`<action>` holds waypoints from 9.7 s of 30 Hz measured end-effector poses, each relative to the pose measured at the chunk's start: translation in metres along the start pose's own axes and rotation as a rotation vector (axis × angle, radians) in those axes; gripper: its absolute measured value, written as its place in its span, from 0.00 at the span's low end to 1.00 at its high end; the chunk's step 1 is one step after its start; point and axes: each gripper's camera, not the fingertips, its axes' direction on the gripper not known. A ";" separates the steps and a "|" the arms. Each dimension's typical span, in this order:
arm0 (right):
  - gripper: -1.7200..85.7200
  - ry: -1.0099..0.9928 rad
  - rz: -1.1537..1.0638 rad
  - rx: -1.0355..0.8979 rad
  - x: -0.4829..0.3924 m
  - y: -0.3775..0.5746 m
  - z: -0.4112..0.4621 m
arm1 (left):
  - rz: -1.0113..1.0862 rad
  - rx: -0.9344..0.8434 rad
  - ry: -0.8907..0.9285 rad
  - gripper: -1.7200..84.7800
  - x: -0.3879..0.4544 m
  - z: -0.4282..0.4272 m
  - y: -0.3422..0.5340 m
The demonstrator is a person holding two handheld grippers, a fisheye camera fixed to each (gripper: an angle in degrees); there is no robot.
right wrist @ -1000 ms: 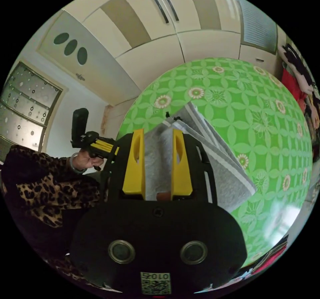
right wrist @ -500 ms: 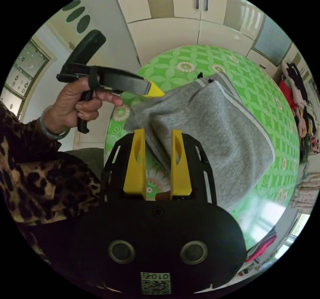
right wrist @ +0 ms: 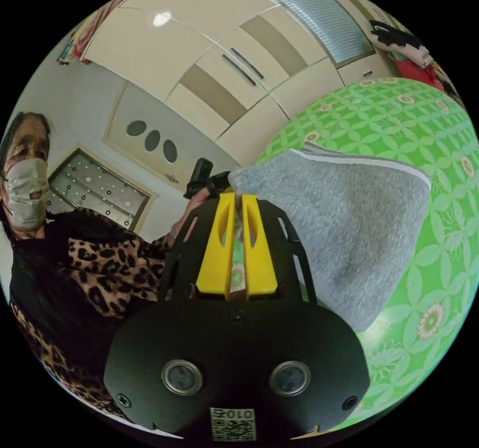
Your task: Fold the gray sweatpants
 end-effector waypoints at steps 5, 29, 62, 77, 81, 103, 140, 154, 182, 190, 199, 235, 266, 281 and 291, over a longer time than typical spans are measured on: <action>0.07 -0.179 0.125 0.196 0.056 0.045 -0.051 | -0.053 -0.039 0.064 0.02 -0.008 0.015 -0.014; 0.05 -0.224 0.658 0.975 0.245 0.395 -0.270 | 0.044 -0.182 -0.028 0.02 0.003 0.082 -0.011; 0.13 -0.144 0.808 0.701 0.196 0.377 -0.049 | 0.553 -0.878 -0.049 0.02 0.020 0.382 -0.149; 0.12 -0.225 0.885 0.752 0.216 0.428 -0.031 | 0.576 -0.870 -0.098 0.02 0.006 0.454 -0.167; 0.11 -0.244 0.856 0.749 0.222 0.430 -0.030 | 0.524 -0.872 -0.078 0.02 -0.006 0.462 -0.178; 0.07 -0.373 0.817 0.782 0.241 0.462 -0.011 | 0.550 -0.861 -0.080 0.02 -0.024 0.521 -0.194; 0.06 -0.464 0.720 0.766 0.257 0.478 -0.023 | 0.503 -0.977 -0.175 0.04 -0.030 0.530 -0.234; 0.06 -0.520 0.742 0.789 0.262 0.478 -0.027 | 0.515 -1.014 -0.135 0.02 -0.020 0.527 -0.228; 0.07 -0.253 0.778 0.739 0.232 0.424 -0.062 | 0.435 -0.637 -0.179 0.02 0.003 0.288 -0.226; 0.11 0.060 0.383 0.313 0.152 0.312 -0.053 | 0.184 -0.550 -0.245 0.02 -0.041 0.210 -0.180; 0.09 -0.052 0.445 0.153 0.155 0.259 0.012 | 0.072 -0.558 -0.165 0.02 -0.060 0.209 -0.176; 0.09 -0.057 0.676 0.911 0.249 0.280 -0.221 | 0.146 -0.460 0.086 0.02 -0.005 0.056 -0.116; 0.12 -0.121 0.113 -0.321 0.060 -0.089 0.135 | 0.011 -0.202 0.283 0.02 -0.057 -0.065 0.014; 0.07 0.315 -0.280 -0.631 -0.012 -0.240 0.158 | 0.000 -0.250 0.069 0.02 -0.033 -0.016 0.095; 0.19 0.242 -0.308 -0.731 0.013 -0.353 0.199 | 0.083 -0.003 -0.154 0.03 0.002 -0.005 0.147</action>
